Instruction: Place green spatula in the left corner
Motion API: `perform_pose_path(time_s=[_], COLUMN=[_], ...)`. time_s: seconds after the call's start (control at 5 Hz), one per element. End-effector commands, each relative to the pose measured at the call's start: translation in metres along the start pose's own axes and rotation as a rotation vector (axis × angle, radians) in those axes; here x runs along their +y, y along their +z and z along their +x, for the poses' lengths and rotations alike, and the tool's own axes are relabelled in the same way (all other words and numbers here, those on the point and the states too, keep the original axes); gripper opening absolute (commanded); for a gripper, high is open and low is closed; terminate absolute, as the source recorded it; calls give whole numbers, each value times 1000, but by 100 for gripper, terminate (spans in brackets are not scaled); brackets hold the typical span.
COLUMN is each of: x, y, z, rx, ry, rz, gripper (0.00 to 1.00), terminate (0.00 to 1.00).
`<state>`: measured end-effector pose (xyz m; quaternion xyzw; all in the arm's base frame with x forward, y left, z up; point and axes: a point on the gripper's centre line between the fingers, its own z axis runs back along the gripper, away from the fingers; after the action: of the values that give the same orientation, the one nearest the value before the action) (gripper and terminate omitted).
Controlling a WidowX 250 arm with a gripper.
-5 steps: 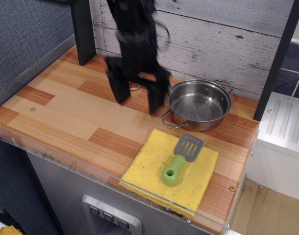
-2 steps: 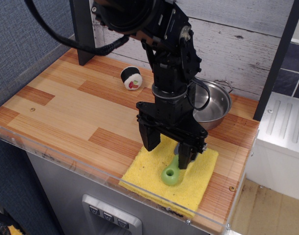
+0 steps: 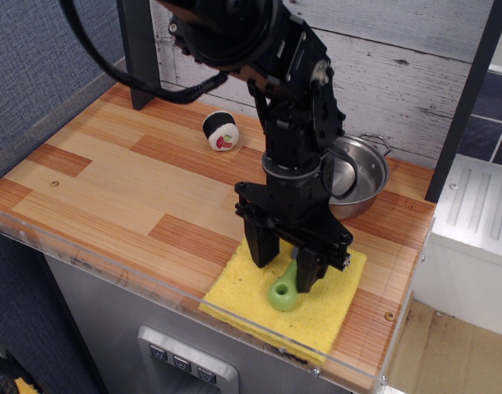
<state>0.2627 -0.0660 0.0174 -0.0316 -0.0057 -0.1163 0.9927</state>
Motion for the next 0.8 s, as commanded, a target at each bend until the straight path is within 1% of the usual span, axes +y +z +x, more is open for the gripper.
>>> perform_pose_path(time_s=[0.0, 0.2, 0.4, 0.6], x=[2, 1, 4, 34], y=[-1, 0, 19, 47], z=[3, 4, 9, 11], rx=[-7, -9, -42, -95], ry=[-3, -1, -2, 60], rz=[18, 15, 9, 13], gripper=[100, 0, 0, 0], terminate=[0, 0, 0, 0])
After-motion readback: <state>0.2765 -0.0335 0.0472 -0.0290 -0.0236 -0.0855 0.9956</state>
